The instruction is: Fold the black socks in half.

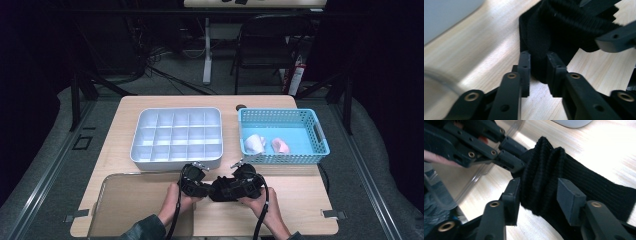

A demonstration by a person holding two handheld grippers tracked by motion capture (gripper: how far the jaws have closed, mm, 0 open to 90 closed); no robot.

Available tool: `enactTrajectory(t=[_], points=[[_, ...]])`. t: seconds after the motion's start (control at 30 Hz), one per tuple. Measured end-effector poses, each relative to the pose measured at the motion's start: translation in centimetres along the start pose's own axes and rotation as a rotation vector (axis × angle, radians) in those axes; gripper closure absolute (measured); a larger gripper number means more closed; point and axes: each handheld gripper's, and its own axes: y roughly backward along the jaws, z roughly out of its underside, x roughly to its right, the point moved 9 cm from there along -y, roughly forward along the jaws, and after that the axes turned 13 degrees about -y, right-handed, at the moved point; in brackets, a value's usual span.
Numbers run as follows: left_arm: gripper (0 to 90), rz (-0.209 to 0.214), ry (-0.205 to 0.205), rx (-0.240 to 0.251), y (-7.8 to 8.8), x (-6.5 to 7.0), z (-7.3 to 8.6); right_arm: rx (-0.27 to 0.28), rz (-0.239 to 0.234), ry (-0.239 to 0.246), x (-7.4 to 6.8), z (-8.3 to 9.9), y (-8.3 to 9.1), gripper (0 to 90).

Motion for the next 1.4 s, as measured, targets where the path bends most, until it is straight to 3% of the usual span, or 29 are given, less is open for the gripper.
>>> enactTrajectory(t=[0.17, 0.23, 0.47, 0.57, 0.67, 0.77, 0.83, 0.9, 1.03, 1.33, 1.4], points=[[63.1, -0.034, 0.009, 0.022, 1.1, -0.4, -0.3, 0.069, -0.038, 0.025, -0.1, -0.1, 2.0, 47.7], [59.2, -0.04, 0.015, 0.032, 1.3, -0.4, -0.4, 0.083, -0.017, 0.021, 0.6, 0.1, 2.7, 46.8], [49.0, -0.049, 0.03, 0.087, 1.7, 0.0, -1.6, 0.113, 0.048, -0.085, 4.5, 1.1, 3.3, 46.9], [46.3, -0.048, 0.017, 0.089, 1.4, 0.3, -2.0, 0.113, 0.061, -0.109, 5.5, 1.6, 3.2, 46.8], [44.1, -0.043, 0.034, 0.077, 0.8, 0.2, -1.8, 0.12, 0.061, -0.144, 6.1, 2.0, 3.1, 47.5], [43.0, -0.03, 0.047, 0.049, 0.1, 0.1, -1.3, 0.107, 0.072, -0.15, 6.6, 2.4, 2.7, 49.2], [43.0, -0.003, 0.05, 0.029, -0.3, 0.2, -0.9, 0.098, 0.071, -0.152, 6.9, 2.5, 2.2, 51.7], [43.4, -0.002, 0.051, 0.013, -0.6, 0.1, -0.6, 0.073, 0.062, -0.183, 7.3, 2.8, 1.6, 54.2], [47.2, 0.011, 0.049, -0.005, -0.8, 0.0, -0.2, 0.058, 0.063, -0.198, 7.7, 3.0, 1.2, 57.7], [59.0, 0.043, 0.054, -0.011, -1.2, 0.2, 0.1, 0.026, 0.046, -0.178, 7.3, 3.3, 0.3, 56.6], [60.8, 0.047, 0.051, -0.017, -1.2, 0.2, 0.2, 0.026, 0.06, -0.166, 7.2, 3.3, 0.2, 57.5]])
